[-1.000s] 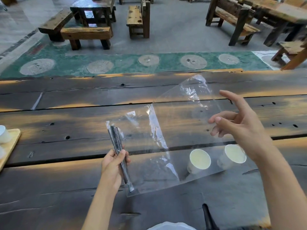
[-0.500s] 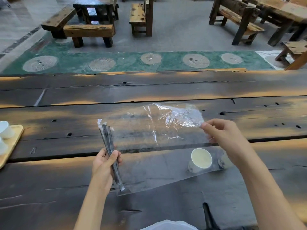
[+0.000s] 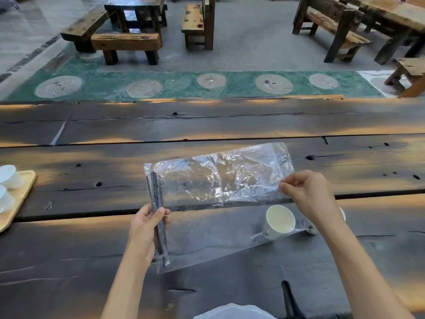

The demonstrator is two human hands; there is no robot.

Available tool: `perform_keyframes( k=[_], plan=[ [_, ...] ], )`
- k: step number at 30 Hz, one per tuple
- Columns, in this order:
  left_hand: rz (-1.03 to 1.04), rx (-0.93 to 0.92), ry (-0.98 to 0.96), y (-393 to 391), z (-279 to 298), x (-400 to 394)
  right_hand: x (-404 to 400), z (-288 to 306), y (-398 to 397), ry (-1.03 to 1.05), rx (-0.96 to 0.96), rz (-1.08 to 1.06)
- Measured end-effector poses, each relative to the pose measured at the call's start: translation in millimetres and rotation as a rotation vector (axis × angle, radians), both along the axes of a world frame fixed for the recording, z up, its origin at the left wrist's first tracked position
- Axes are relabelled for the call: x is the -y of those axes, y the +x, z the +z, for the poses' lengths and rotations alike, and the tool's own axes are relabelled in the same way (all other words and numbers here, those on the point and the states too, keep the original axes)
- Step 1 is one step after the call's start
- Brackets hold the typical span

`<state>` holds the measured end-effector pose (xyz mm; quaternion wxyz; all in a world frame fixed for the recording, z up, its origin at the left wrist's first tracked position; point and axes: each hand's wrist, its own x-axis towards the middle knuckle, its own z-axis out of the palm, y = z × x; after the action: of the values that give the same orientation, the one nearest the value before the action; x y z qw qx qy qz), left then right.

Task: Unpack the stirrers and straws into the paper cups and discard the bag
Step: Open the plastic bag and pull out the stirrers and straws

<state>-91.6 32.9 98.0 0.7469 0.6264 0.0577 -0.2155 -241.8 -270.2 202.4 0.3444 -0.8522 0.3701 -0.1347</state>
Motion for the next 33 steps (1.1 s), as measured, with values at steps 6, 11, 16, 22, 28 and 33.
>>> perform_keyframes(
  k=[6, 11, 16, 22, 28, 33],
  plan=[
    [-0.014, 0.01, 0.039, 2.1, -3.0, -6.1, 9.1, -7.2, -5.4, 0.129, -0.089, 0.064],
    [-0.003, 0.015, 0.045, 4.6, -4.6, -5.4, 1.6, 1.1, -4.8, 0.449, 0.13, 0.093],
    [-0.014, -0.017, -0.004, 7.1, -4.4, -10.6, -0.2, 14.6, -12.6, 0.929, 0.311, 0.252],
    [-0.044, -0.053, -0.066, 3.3, 2.8, -7.0, -1.2, 8.8, -23.9, 1.521, 0.451, 0.715],
    [-0.15, -0.024, -0.074, 0.5, 8.5, -1.6, -22.6, -3.1, -10.1, 1.391, -0.021, 0.905],
    [-0.212, 0.001, -0.095, -5.5, 14.9, 7.8, -64.1, -6.6, 9.8, 1.477, 0.046, 0.747]
  ],
)
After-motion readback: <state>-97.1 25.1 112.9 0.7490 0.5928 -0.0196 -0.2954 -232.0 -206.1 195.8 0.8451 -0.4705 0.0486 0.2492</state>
